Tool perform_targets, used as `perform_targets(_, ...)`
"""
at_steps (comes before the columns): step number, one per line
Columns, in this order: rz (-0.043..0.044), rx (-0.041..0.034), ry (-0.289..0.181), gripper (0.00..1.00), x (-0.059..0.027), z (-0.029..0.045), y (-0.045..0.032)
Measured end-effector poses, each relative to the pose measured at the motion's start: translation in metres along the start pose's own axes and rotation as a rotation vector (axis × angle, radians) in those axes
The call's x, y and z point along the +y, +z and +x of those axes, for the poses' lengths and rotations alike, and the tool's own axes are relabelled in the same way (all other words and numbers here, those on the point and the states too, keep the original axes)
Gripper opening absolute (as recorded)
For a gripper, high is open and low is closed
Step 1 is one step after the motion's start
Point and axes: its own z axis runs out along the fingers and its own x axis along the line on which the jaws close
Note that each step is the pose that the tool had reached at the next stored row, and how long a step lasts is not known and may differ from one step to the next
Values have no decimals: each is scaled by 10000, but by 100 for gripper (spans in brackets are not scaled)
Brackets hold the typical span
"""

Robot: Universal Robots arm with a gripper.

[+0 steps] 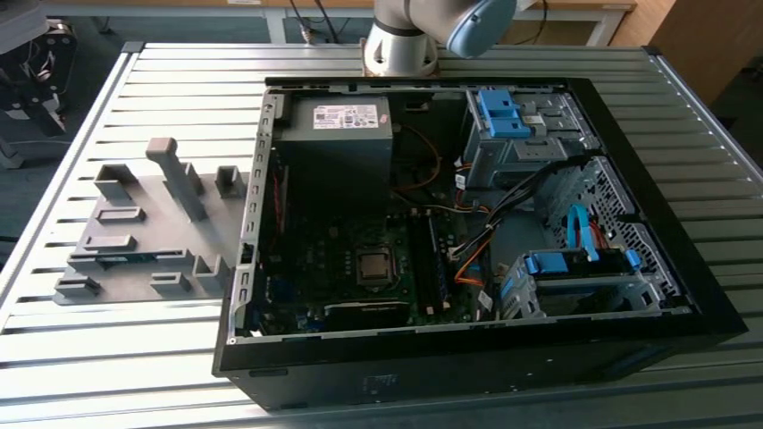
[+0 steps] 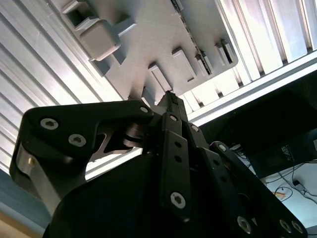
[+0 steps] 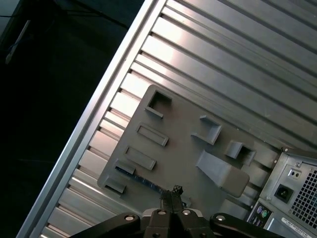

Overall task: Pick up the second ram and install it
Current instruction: 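Pick up the second ram and move it above second insertion slot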

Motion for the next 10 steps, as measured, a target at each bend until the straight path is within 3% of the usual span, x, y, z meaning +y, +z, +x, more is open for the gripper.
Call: perform_targets(10,0,1,-35,11,0,0,0)
